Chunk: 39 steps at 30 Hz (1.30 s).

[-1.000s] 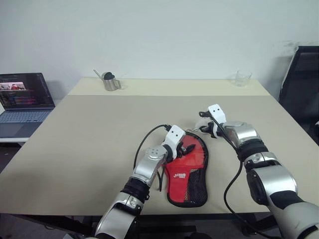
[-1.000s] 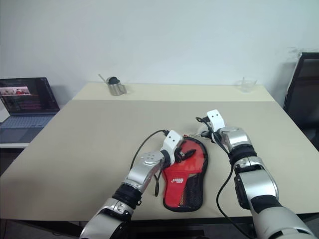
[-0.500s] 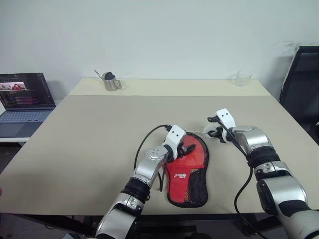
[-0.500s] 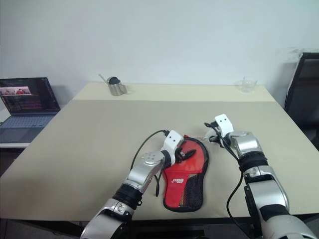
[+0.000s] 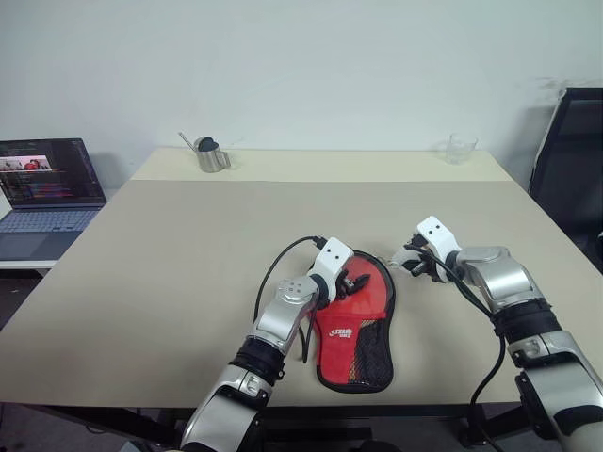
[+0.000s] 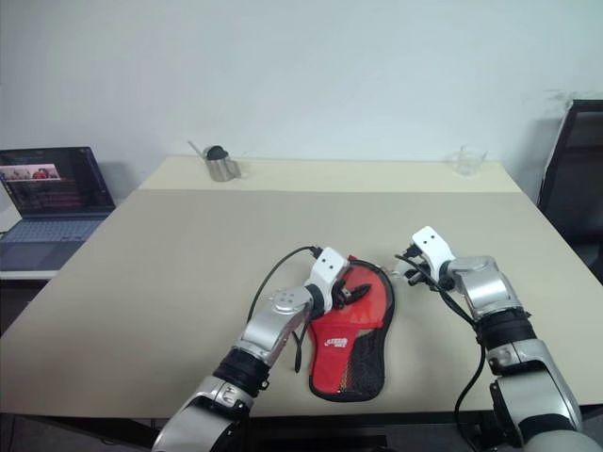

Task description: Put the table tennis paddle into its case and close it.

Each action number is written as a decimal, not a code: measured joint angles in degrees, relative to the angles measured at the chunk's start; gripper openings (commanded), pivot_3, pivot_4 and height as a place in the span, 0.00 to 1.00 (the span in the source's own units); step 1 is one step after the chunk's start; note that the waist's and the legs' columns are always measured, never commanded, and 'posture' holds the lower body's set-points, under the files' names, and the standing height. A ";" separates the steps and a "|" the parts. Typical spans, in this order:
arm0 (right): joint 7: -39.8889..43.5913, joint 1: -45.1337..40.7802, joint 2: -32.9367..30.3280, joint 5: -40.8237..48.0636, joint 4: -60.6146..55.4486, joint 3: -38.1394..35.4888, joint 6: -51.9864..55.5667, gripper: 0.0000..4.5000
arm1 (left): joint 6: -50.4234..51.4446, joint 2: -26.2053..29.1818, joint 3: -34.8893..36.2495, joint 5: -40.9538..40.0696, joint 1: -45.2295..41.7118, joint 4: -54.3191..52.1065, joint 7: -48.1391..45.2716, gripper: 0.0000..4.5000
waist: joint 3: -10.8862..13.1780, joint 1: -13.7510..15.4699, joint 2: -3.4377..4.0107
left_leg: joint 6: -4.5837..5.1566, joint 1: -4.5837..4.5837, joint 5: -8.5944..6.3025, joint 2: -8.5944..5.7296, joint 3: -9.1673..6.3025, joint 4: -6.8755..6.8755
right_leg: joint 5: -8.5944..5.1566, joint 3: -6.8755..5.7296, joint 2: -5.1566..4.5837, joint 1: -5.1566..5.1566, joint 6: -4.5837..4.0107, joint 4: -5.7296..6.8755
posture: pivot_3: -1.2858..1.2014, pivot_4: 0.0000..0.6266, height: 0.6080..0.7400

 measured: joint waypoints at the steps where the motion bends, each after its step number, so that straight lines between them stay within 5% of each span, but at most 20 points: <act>1: 0.79 0.79 -0.61 -0.02 -1.47 0.64 -0.26 0.07 | 0.00 -0.03 -0.01 0.04 0.00 0.01 -0.01 0.74 | 0.00 0.01 0.00 | 0.00 0.00 0.00 0.00 0.00 0.00 | 0.00 -0.02 0.00 0.00 0.00 -0.02 | 0.52 0.24 1.00; 39: 23.13 15.66 -14.03 2.91 -21.28 3.90 -12.81 0.07 | -0.02 -0.45 -0.40 0.61 -0.04 0.17 -0.22 0.74 | -0.06 0.05 -0.03 | -0.02 0.05 -0.02 -0.04 -0.06 0.00 | -0.02 -0.09 0.00 0.07 0.00 -0.13 | 0.52 0.24 1.00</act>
